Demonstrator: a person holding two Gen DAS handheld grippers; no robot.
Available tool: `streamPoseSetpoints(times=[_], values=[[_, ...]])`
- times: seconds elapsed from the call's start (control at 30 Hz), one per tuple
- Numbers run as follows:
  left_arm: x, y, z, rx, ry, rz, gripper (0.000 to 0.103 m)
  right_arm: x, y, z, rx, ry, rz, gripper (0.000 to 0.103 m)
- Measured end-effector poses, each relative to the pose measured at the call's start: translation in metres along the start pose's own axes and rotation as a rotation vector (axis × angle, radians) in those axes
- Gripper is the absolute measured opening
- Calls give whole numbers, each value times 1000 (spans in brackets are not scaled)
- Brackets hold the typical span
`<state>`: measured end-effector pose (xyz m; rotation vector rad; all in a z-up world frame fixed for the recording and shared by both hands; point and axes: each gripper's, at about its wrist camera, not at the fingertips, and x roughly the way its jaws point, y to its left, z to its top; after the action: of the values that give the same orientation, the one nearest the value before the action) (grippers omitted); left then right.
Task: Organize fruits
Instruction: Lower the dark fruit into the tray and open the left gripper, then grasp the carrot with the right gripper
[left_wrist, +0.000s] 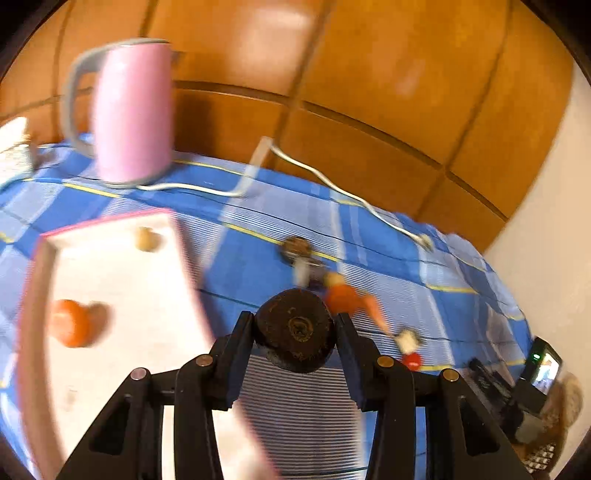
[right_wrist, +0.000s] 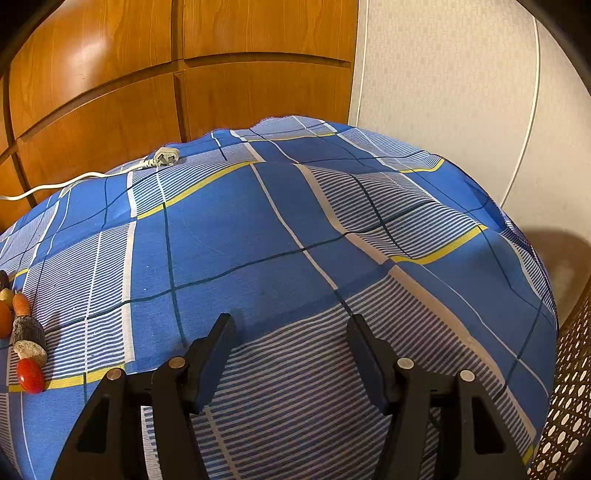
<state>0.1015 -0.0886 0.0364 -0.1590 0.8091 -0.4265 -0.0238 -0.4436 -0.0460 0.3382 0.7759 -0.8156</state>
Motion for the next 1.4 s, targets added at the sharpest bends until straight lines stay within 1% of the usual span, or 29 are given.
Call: streamPoseSetpoints(times=[0.13,0.23,0.3,0.37,0.43,0.53,0.6,0.67,0.73,0.8,0.93,0.97,1.03,1.13,1.2,1.23,1.3,1.4], values=[[-11,50,3,-60,-26,104,45,0,0,0,0,0,-1,64],[-13,78,3,-90,-43,163,45,0,0,0,-1,0,-1,64],[-14,85,1,-108,-51,186,45,0,0,0,-1,0,-1,64],[-19,100,-2,-137,-68,211,52,0,0,0,-1,0,-2,64],[-25,104,-5,-150,-83,228,55,0,0,0,0,0,-1,64],[-32,114,-14,-174,-86,264,55,0,0,0,-1,0,-2,64],[-37,122,-23,-197,-82,307,58,0,-1,0,-1,0,-2,64],[-47,132,-35,-224,-91,355,65,0,0,0,-2,0,-2,64],[-56,139,-43,-240,-103,383,69,0,0,0,-2,0,-1,64],[-70,144,-52,-255,-124,417,73,0,0,0,-3,0,-1,64],[-98,155,-68,-287,-177,490,86,0,0,0,-2,0,-1,64],[-103,160,-72,-301,-185,502,87,0,0,0,-2,0,-2,64],[-106,169,-79,-330,-184,517,88,0,0,0,-3,0,-2,64],[-100,189,-95,-405,-136,532,88,-1,0,-1,-4,0,-2,64],[-96,192,-102,-430,-122,525,88,-1,0,-1,-4,0,-2,64],[-94,196,-109,-461,-113,500,88,-1,0,-1,-4,0,-2,64],[-89,197,-114,-483,-99,477,89,-1,0,-1,-5,2,-1,64],[-82,193,-119,-479,-71,479,89,-1,0,0,-10,11,0,64]])
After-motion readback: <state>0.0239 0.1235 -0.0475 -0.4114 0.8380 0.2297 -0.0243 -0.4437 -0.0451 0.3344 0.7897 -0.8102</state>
